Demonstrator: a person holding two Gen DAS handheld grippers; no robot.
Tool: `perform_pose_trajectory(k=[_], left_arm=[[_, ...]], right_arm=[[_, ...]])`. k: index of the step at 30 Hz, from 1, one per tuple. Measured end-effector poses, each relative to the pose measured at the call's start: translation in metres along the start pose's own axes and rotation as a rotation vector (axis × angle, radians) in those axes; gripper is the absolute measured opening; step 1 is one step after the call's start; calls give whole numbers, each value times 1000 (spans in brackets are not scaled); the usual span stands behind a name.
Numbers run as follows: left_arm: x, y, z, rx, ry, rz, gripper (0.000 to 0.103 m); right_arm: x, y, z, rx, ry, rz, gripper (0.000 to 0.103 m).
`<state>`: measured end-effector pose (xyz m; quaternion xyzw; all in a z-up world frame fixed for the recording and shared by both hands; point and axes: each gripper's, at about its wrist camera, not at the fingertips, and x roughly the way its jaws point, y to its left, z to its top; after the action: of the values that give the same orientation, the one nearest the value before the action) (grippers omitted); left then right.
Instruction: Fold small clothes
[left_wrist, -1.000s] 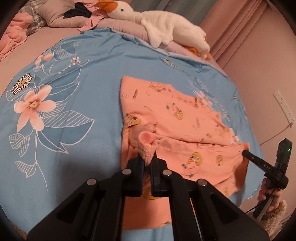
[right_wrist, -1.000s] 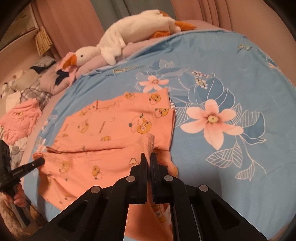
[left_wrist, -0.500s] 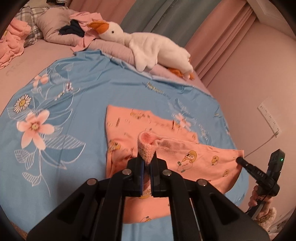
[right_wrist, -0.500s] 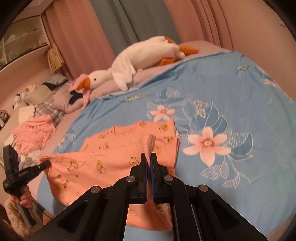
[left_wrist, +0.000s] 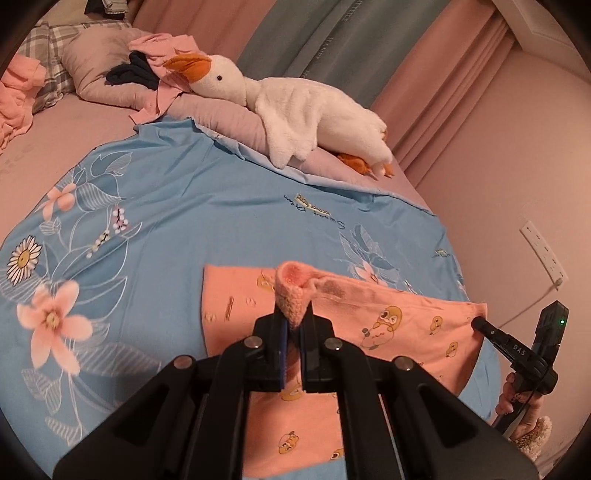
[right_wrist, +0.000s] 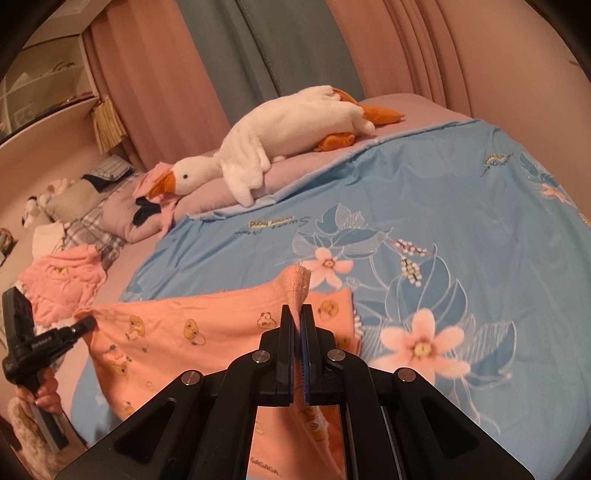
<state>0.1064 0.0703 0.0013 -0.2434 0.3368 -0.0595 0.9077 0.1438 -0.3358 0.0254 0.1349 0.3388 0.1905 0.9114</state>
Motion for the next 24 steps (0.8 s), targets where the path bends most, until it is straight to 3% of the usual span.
perform_pose_trajectory(k=[10, 24], left_arm=[[64, 20, 34, -32, 56, 51, 4], [134, 43, 39, -48, 171, 132, 4]], right_arm=[[70, -12, 26, 9, 82, -35, 5], [136, -32, 23, 47, 204, -98, 5]])
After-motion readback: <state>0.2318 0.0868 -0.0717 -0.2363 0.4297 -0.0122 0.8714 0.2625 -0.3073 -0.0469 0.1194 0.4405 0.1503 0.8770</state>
